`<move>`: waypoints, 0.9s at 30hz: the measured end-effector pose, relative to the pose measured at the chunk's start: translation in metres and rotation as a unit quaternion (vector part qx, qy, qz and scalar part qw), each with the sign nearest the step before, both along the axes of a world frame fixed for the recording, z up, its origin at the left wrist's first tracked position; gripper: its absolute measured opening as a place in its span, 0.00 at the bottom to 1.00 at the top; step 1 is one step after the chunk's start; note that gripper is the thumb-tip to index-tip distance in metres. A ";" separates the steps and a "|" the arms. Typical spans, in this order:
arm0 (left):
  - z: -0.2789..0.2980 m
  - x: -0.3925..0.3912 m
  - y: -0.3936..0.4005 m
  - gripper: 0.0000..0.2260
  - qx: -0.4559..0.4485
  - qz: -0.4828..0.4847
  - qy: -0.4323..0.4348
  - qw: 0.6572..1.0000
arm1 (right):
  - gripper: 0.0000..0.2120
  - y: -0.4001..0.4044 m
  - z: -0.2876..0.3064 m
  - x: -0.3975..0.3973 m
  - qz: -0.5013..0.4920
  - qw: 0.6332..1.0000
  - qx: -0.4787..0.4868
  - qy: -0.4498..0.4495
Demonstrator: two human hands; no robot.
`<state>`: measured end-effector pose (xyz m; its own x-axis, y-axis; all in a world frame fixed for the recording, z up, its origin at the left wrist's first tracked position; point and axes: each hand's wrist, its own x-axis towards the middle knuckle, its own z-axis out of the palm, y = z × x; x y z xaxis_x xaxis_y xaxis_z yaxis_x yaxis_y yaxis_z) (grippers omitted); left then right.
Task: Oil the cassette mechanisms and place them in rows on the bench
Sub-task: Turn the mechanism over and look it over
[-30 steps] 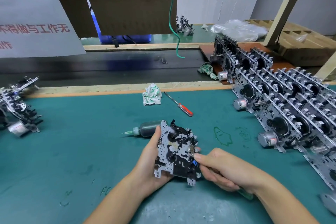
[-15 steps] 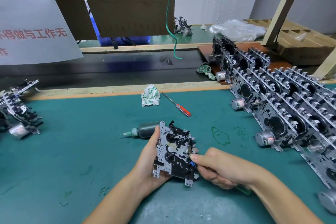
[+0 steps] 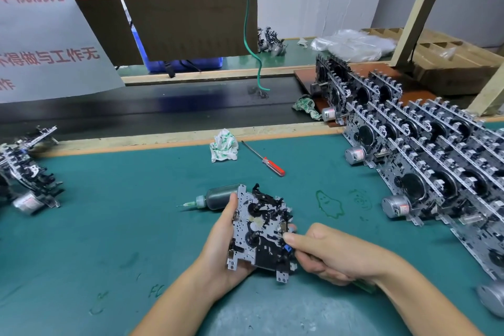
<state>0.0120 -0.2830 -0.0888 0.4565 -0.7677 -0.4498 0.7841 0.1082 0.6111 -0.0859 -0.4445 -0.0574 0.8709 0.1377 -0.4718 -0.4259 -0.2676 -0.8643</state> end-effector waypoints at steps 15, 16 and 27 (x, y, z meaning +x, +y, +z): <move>0.011 -0.009 0.010 0.44 -0.111 0.049 0.100 0.988 | 0.22 -0.009 0.003 -0.002 -0.126 0.963 0.234 -0.037; 0.011 -0.009 0.009 0.44 -0.109 0.049 0.096 0.988 | 0.22 -0.008 0.004 -0.002 -0.123 0.963 0.236 -0.035; 0.013 -0.004 0.016 0.46 -0.111 -0.014 0.037 0.993 | 0.22 -0.009 0.000 0.001 -0.208 0.961 0.140 -0.117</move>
